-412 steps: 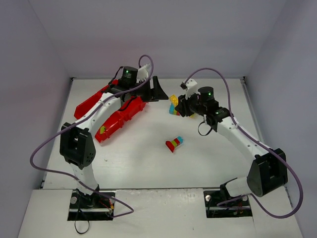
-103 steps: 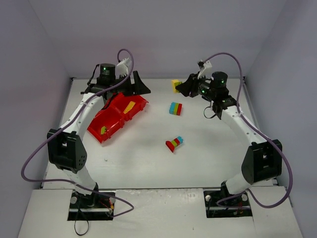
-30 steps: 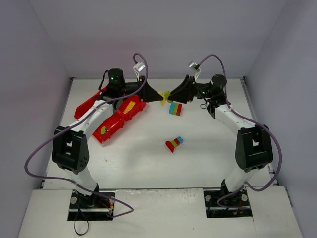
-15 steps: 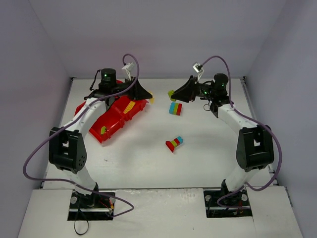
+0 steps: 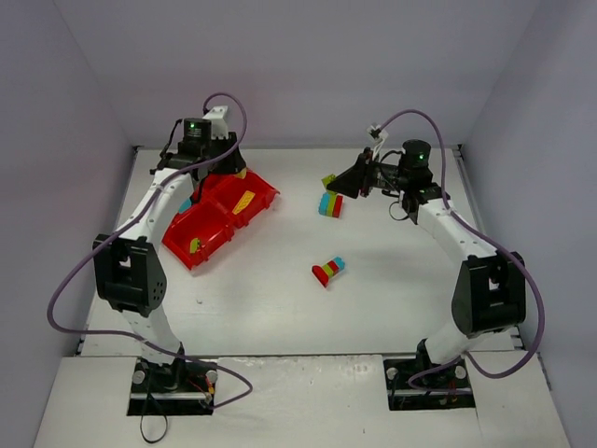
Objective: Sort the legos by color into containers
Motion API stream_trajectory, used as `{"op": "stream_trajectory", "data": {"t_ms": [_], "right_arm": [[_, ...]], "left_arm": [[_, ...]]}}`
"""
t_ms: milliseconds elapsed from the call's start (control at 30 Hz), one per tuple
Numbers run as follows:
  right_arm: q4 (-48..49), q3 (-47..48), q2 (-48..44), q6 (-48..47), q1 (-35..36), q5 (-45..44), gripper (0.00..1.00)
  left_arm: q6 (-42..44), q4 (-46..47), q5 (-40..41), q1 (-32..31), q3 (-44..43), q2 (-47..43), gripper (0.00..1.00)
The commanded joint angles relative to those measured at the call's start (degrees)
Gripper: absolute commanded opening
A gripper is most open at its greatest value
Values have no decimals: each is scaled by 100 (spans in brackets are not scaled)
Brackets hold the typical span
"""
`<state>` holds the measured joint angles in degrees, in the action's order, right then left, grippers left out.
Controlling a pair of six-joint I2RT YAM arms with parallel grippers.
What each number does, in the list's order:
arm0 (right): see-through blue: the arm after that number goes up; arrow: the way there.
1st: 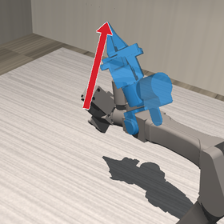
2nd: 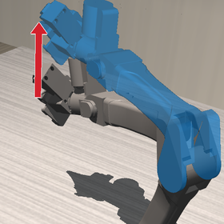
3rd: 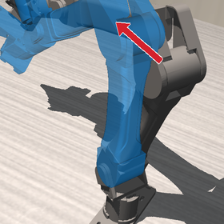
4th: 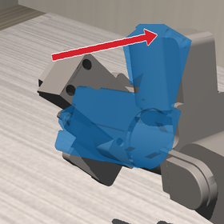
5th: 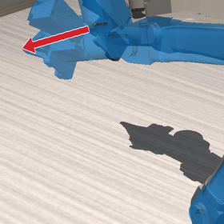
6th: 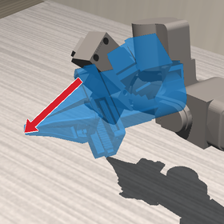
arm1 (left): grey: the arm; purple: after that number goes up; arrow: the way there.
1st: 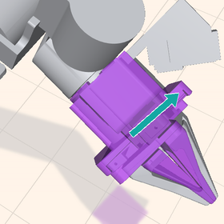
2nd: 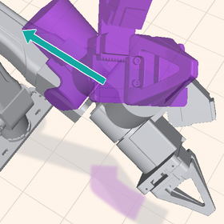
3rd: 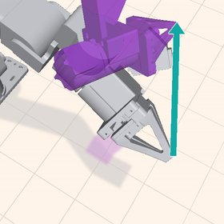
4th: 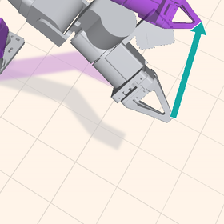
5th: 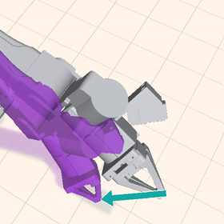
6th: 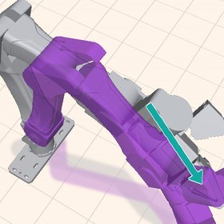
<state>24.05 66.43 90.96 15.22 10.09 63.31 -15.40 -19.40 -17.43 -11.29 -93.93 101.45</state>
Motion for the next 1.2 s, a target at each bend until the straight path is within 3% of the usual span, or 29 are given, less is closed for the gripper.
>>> {"op": "stream_trajectory", "data": {"t_ms": [0, 1167], "right_arm": [[-15, 80, -394, -318, -24, -170, 0], [-120, -175, -509, -397, -24, -398, 0]], "left_arm": [[230, -82, 539, -40, -249, -38, 7], [309, -293, 926, -40, -380, 323, 7]]}}
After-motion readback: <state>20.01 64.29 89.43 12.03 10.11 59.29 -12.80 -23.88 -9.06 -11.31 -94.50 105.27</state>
